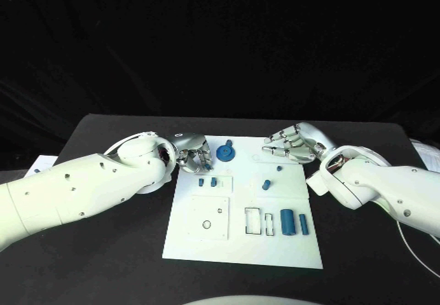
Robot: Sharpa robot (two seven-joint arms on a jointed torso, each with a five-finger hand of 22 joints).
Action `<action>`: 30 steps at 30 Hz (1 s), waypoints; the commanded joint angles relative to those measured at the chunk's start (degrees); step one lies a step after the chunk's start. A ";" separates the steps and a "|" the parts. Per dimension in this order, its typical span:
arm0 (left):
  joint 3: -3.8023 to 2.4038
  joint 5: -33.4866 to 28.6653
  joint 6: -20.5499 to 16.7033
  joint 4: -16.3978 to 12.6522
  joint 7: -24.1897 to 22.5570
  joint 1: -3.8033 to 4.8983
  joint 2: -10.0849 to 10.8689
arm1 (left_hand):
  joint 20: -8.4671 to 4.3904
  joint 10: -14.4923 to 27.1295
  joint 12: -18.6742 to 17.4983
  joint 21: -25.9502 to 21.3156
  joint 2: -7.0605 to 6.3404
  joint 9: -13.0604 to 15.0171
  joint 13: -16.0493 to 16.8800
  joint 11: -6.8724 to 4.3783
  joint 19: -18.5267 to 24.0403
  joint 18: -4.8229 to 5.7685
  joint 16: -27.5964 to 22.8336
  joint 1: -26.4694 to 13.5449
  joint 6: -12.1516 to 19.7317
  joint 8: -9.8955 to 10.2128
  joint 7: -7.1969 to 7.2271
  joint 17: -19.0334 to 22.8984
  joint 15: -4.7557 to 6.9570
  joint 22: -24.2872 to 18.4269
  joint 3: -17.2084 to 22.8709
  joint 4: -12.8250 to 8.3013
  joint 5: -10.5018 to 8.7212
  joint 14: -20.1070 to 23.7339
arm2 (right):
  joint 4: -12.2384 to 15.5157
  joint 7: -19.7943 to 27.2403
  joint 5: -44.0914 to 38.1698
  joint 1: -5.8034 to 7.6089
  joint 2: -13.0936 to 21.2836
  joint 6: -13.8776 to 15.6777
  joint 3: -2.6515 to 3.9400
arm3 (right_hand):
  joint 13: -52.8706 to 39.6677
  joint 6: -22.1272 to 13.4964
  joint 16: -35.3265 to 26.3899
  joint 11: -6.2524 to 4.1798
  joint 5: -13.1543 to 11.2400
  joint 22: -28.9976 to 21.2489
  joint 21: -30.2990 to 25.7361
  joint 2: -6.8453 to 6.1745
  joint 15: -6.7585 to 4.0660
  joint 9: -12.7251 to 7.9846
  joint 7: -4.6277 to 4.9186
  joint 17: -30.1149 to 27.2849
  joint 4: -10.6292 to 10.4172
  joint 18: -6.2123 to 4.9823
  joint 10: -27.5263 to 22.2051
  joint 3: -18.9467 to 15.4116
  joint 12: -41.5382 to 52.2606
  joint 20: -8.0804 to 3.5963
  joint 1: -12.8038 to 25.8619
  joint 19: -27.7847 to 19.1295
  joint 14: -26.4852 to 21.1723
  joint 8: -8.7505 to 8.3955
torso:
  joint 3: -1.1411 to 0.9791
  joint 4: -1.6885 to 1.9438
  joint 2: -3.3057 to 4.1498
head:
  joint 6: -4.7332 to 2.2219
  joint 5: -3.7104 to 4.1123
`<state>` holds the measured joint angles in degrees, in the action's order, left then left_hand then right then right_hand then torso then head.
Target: Assemble the parts on the task board
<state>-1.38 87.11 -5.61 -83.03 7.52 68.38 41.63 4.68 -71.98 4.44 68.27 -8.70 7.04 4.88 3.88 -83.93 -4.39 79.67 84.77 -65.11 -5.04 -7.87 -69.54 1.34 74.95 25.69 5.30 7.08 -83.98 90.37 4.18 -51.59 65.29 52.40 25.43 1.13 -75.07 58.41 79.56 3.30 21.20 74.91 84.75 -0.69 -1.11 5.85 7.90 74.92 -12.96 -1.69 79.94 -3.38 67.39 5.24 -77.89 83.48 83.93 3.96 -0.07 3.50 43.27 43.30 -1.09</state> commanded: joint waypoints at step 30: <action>-0.01 -0.11 1.98 -0.17 0.71 -0.19 -0.71 | 0.03 -0.56 -0.23 0.10 -0.20 0.10 0.14 -0.20 -2.02 0.71 0.21 -0.84 -0.57 0.32 0.20 -0.01 -0.34 9.85 0.60 -0.09 -0.47 -2.10 | 0.08 0.30 -0.17 -0.05 -0.18 -0.73 0.01 | -1.76 0.20 -0.20 -0.36 0.21 6.45 -0.32 0.53 -0.04 0.05 0.00 3.38 -0.08 -0.68 0.24 -0.30 0.14 0.01 0.05 -0.45 3.29 0.03 | 0.01 0.03 0.06 | -0.08 0.05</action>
<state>-1.39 87.00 -5.12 -83.24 7.78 68.27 41.15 4.68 -72.18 4.44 68.26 -8.92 7.09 4.94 3.67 -83.93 -4.41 79.67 84.56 -65.30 -5.03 -7.65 -69.55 1.34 74.93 26.01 5.30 6.80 -83.97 90.37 4.17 -51.58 65.29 52.26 25.39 1.14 -75.07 58.41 79.56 3.15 21.20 74.90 84.75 -0.69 -1.11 5.83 7.90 74.91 -12.96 -1.69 80.09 -3.38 67.39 5.24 -77.88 83.48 83.92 3.96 -0.05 3.54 43.28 43.24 -1.12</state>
